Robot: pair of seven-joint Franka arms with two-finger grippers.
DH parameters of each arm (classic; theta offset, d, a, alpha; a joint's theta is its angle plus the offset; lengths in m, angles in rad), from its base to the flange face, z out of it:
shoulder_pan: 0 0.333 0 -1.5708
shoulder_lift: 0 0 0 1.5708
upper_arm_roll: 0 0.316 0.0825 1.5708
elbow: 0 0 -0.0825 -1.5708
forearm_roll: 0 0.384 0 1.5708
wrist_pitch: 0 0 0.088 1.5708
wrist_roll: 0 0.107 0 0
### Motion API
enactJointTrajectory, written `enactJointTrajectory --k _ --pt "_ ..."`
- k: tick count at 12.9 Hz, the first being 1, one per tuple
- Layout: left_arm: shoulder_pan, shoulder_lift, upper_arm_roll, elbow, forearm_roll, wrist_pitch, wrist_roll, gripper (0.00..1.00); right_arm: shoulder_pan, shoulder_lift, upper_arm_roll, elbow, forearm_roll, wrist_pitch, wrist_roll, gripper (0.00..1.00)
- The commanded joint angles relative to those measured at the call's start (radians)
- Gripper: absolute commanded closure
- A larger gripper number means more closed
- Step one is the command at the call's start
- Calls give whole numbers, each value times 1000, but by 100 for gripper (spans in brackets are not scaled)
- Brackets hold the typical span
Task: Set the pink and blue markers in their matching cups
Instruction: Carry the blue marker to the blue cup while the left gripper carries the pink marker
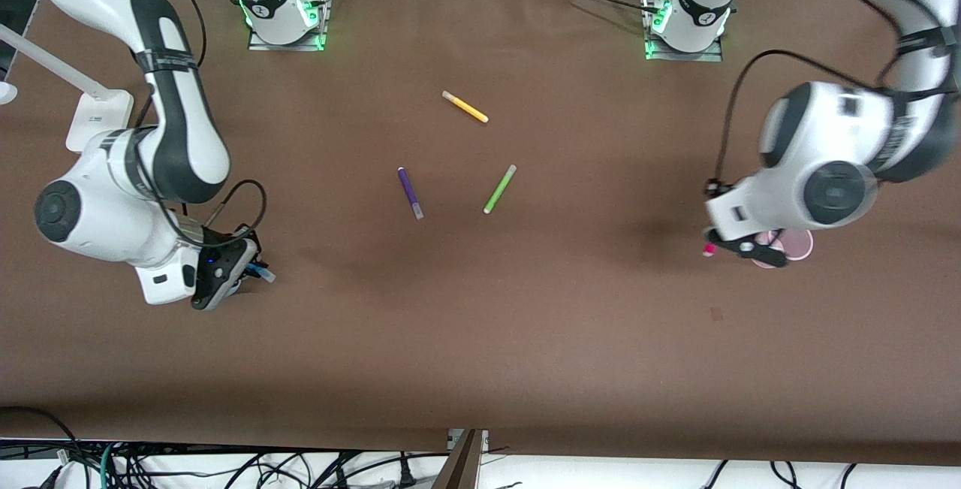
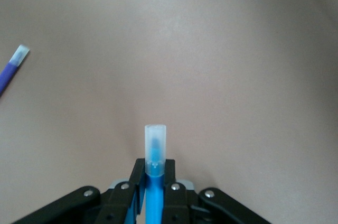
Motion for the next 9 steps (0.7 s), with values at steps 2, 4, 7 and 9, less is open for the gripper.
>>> enactJointTrajectory --k 2,4,7,9 --pt "85 34 -4 49 199 -73 269 100 -103 -7 14 12 139 -47 -279 100" --pt "90 83 0 50 325 -68 343 100 -160 -5 15 15 217 -92 -391 100" --pt "91 120 0 36 433 -74 374 100 -198 10 17 12 334 -102 -521 100" --pt "84 177 3 33 510 -76 364 100 -215 24 17 12 389 -102 -569 100"
